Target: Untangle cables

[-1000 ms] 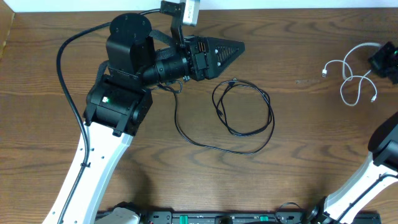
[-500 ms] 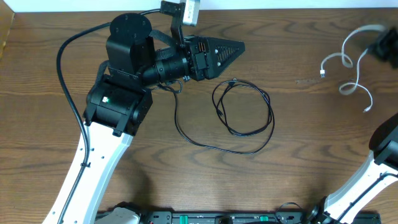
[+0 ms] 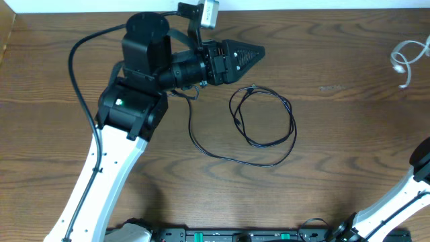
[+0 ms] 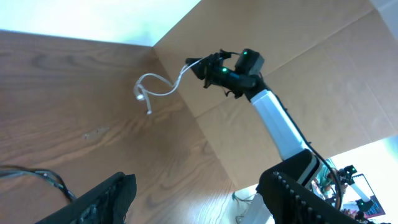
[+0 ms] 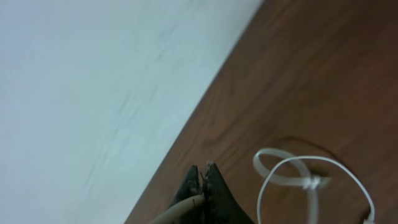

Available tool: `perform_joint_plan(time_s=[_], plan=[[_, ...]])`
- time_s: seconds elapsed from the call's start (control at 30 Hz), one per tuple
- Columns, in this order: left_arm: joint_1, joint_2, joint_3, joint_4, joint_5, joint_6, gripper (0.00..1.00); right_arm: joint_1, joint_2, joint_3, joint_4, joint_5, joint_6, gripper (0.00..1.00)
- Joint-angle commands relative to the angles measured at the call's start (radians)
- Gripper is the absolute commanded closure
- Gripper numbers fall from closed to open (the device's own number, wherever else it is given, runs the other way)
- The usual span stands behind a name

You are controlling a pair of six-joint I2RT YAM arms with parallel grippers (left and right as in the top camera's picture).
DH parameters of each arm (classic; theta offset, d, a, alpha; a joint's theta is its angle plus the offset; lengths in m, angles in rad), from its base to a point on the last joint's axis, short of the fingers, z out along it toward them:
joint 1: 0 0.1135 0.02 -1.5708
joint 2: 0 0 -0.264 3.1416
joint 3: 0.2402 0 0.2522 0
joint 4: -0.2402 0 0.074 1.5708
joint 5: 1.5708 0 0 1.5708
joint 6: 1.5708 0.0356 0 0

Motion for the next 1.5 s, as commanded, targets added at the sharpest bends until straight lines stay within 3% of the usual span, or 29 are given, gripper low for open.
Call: perform_joint_plan(time_s=[0.0,0.1,0.17,0.2,0.23,0.43,0.6,0.73,0.83,0.93,1.07,1.27,1.33,1.37,1.47], plan=[[0.0,0.019,0.01,-0.002,0.002,0.024,0.29,0.003,-0.013,0.014,-0.01,0.151,0.037,0.99],[0.0,0.036,0.01,-0.001,0.002,0.024,0.29,0.003,-0.012,0.014,-0.012,0.221,0.003,0.97],[0.0,0.047,0.01,-0.001,0.001,0.024,0.29,0.003,-0.011,0.014,-0.02,0.248,-0.06,0.35],[0.0,0.052,0.01,-0.001,0.002,0.024,0.29,0.003,-0.011,0.014,-0.041,0.248,-0.092,0.09],[0.0,0.056,0.01,-0.001,0.002,0.024,0.29,0.003,-0.011,0.014,-0.068,0.253,-0.115,0.01],[0.0,0.061,0.01,-0.001,0.002,0.024,0.29,0.006,-0.007,0.01,-0.412,0.544,-0.09,0.01],[0.0,0.061,0.01,-0.002,0.002,0.024,0.29,0.003,-0.005,-0.004,-0.537,0.616,-0.076,0.01],[0.0,0.061,0.01,-0.018,0.002,0.033,0.29,0.008,-0.013,-0.003,-0.544,0.402,-0.216,0.01],[0.0,0.061,0.01,-0.077,-0.01,0.137,0.3,0.021,-0.015,-0.003,-0.558,0.156,-0.375,0.02],[0.0,0.063,0.01,-0.192,-0.12,0.188,0.3,0.058,-0.015,-0.003,-0.618,-0.005,-0.517,0.03],[0.0,0.079,0.01,-0.352,-0.29,0.229,0.3,0.137,-0.015,-0.004,-0.703,-0.076,-0.661,0.01],[0.0,0.146,-0.001,-0.463,-0.34,0.305,0.35,0.294,-0.015,-0.018,-0.805,-0.103,-0.73,0.01],[0.0,0.177,-0.004,-0.484,-0.349,0.305,0.42,0.34,-0.015,-0.022,-0.802,-0.088,-0.73,0.01],[0.0,0.195,-0.004,-0.504,-0.368,0.305,0.52,0.361,-0.015,-0.024,-0.798,-0.08,-0.728,0.01],[0.0,0.237,-0.005,-0.557,-0.452,0.295,0.54,0.409,-0.015,-0.025,-0.794,-0.072,-0.726,0.01]])
